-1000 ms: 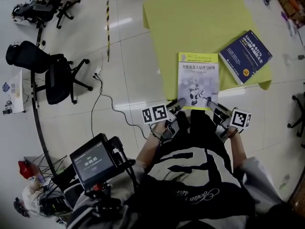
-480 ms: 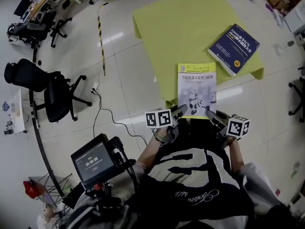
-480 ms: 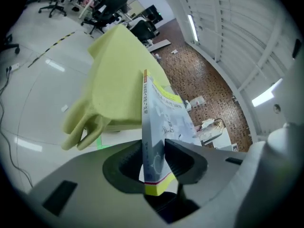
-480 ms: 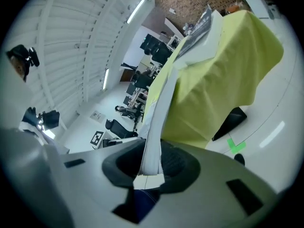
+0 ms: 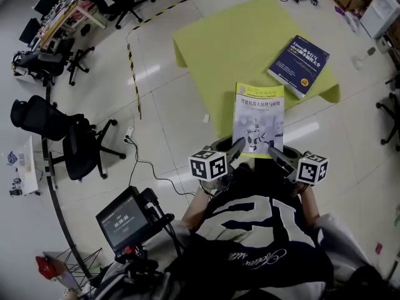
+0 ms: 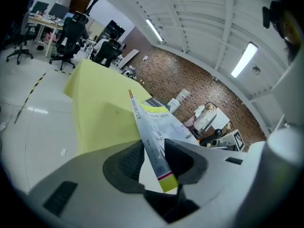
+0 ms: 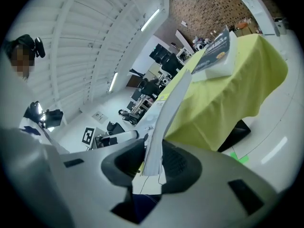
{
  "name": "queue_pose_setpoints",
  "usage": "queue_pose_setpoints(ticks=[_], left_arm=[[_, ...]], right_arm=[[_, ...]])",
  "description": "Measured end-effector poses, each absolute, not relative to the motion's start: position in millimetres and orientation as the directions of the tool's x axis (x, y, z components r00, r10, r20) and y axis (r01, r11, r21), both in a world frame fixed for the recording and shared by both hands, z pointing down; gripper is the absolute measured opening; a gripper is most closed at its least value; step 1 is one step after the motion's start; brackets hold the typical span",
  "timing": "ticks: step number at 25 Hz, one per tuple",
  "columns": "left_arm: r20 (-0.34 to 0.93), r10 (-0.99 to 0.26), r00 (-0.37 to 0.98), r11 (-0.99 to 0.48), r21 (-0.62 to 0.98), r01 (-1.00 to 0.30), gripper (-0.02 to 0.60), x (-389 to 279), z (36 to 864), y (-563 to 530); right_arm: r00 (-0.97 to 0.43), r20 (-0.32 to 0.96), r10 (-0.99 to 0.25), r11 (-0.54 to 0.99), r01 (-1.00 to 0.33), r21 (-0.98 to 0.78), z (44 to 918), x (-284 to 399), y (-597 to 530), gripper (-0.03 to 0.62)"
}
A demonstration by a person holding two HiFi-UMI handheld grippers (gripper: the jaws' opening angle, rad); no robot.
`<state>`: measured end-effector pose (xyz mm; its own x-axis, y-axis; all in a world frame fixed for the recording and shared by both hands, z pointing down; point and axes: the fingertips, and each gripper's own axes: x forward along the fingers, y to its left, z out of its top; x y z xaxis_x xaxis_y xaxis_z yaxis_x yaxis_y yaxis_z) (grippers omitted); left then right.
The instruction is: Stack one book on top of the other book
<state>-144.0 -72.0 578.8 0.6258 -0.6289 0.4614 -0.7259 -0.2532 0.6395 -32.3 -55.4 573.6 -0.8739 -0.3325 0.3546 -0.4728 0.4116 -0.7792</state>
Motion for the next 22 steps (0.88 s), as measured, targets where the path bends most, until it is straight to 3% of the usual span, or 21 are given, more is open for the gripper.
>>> queue_pose_setpoints(ticks=[10,22], left_arm=[[0.332,-0.664,0.670,-0.382,0.620,-0.686,0.134,-119.9,517.1,-136.8],[0.380,-0.574,0.726,-0.434,0.610,-0.663,0.135,-18.7,534.4,-278.0]], right_arm=[[-0.837,0.308,-0.453,0.495,-0.524,-0.693,510.5,-7.9,-113.3,0.097],[-0.784,0.333,-0.524,0.419,-0.577,-0.701,528.6,89.0,-242.8,0.097]])
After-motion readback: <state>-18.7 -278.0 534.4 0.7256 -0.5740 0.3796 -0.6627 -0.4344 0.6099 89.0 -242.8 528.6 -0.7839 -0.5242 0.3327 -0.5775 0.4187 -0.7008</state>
